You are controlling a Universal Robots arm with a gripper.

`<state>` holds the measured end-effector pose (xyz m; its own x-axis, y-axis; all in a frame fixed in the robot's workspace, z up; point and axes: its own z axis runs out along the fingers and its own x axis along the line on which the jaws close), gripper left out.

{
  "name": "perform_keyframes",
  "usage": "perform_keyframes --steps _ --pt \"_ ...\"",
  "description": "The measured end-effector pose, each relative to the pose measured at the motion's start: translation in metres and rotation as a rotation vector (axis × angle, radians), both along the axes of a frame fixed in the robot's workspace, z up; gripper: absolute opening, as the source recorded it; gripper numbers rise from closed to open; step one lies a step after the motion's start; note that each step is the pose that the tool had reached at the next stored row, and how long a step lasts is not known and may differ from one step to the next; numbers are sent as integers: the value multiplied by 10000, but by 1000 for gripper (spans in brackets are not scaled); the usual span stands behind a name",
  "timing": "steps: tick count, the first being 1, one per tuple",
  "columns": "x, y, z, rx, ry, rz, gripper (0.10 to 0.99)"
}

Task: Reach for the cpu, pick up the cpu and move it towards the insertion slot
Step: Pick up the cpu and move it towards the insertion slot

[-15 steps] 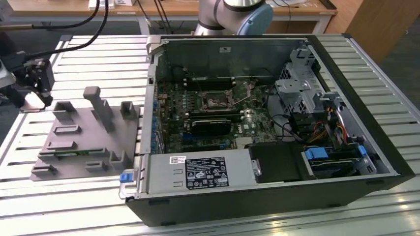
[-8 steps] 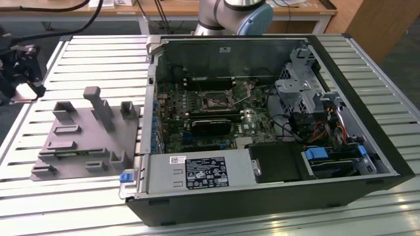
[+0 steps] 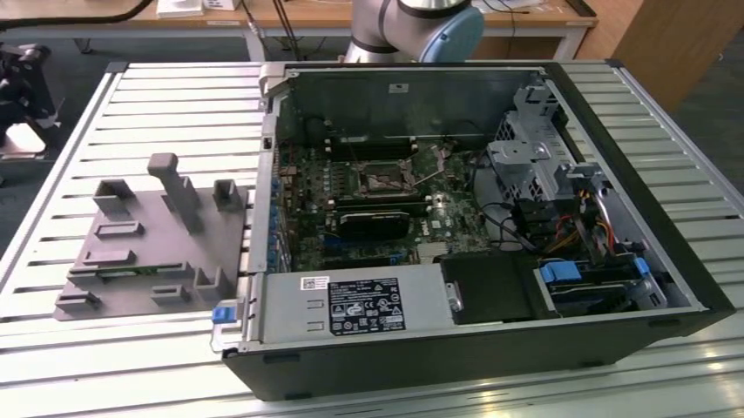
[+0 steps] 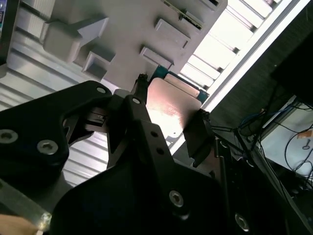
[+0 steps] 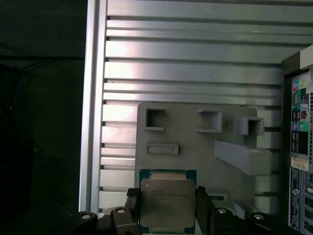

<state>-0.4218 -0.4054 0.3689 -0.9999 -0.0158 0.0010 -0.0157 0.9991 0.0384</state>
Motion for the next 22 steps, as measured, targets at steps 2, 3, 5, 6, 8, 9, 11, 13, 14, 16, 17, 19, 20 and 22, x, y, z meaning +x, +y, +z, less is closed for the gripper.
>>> perform_keyframes --steps 2,3,5,6,8,9,11,13,14,16,17,19,20,22 --pt "0 0 94 0 -1 0 545" --pt "0 0 139 0 1 0 545" --pt "0 0 218 0 -1 0 545" --pt "0 -1 241 -2 2 0 545" --pt "10 -2 244 2 -3 2 545" --pt "24 -2 246 1 0 1 545" --pt "70 -2 246 4 0 0 545" --pt "122 -2 246 7 0 0 545" --pt "147 -2 246 8 0 -1 545" --pt "197 -2 246 8 1 -1 545" --pt "213 -2 246 8 0 0 545" --pt "233 -2 246 8 -1 0 545" --pt "246 -3 246 8 -1 0 545" --pt "269 -3 246 8 -1 0 545"
